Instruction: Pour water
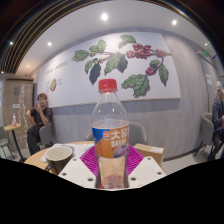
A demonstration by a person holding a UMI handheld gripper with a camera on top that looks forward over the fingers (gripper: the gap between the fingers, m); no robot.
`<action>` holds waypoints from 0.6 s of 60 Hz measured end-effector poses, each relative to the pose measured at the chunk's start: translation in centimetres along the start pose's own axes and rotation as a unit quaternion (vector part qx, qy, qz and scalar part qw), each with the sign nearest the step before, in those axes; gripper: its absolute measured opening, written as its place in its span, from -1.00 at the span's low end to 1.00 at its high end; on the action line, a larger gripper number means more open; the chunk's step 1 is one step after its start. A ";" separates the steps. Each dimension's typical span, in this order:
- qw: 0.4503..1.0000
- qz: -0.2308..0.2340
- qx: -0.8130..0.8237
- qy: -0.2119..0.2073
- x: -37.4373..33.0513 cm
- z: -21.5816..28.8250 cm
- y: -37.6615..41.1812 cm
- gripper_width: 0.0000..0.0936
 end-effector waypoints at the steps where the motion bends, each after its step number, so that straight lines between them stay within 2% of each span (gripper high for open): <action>1: 1.000 0.000 -0.004 0.001 -0.2 0.1 -0.2 -0.33; 12: 1.000 -0.002 -0.007 0.009 -0.4 0.9 -0.5 -0.32; 22: 1.000 0.000 -0.015 0.012 -0.1 0.5 0.0 0.17; 27: 0.999 0.008 -0.024 0.040 -2.0 0.3 0.3 0.87; 30: 0.999 0.002 -0.023 0.042 -1.7 0.1 0.3 0.77; 36: 0.998 -0.019 -0.038 0.055 -5.6 0.5 -0.3 0.82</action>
Point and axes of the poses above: the point between the fingertips, and its own axes, seen from behind it with the camera up: y to the left, z up, x forward, the way the camera looks, the point moved 9 cm from there along -x, backward, against the way the camera looks, and after that the axes turned 15 degrees about x, right-handed, at the moved point
